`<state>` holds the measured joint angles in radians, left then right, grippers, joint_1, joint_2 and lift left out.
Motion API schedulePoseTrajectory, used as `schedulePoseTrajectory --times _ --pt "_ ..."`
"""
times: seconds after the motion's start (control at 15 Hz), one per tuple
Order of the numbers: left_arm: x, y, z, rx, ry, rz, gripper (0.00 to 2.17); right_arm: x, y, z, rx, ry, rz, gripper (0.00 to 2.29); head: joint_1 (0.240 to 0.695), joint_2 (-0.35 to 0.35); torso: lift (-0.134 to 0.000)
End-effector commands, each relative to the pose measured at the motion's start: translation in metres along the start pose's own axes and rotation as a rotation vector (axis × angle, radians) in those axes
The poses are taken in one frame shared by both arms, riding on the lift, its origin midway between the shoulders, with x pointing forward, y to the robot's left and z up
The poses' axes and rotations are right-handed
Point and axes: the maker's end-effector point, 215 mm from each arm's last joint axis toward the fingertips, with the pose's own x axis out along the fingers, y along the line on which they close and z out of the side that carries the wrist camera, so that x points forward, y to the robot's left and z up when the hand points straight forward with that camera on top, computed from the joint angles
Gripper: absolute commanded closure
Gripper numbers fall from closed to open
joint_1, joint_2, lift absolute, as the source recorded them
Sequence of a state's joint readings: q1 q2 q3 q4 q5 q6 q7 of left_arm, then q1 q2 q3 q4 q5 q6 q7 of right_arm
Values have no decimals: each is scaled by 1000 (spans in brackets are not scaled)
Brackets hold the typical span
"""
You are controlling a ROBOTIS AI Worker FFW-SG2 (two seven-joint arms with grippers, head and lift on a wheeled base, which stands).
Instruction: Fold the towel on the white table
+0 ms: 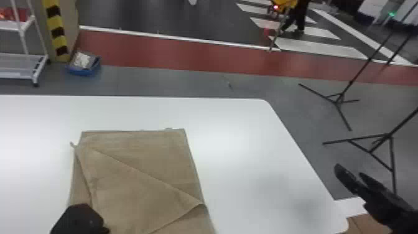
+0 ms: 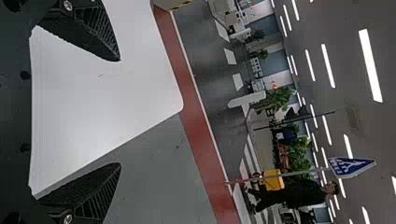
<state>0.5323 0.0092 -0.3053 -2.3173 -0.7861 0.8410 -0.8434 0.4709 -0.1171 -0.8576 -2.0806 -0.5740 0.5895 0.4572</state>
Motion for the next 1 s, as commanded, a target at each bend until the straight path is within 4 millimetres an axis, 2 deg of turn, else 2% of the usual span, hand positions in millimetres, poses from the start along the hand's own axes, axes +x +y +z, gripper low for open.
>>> schedulePoseTrajectory --times 0.0,0.13,0.33,0.6,0.8,0.93 --pt "-3 2 4 -1 -10 5 610 0 1 0 -1 3 3 73 695 -350 -126" --pt "-3 2 6 -2 -13 7 640 0 0 1 0 0 3 73 695 -350 -126" --pt "-2 1 7 -6 -16 1 998 -1 0 1 1 1 3 73 695 -350 -126" --pt "-4 2 12 -7 -29 8 1001 4 8 4 -10 0 15 73 695 -350 -126" --pt "-14 8 28 -6 -73 32 1001 26 45 -4 -35 53 73 73 695 -350 -126" --pt "-24 10 44 -9 -114 38 1001 52 84 -19 -82 130 119 73 695 -350 -126"
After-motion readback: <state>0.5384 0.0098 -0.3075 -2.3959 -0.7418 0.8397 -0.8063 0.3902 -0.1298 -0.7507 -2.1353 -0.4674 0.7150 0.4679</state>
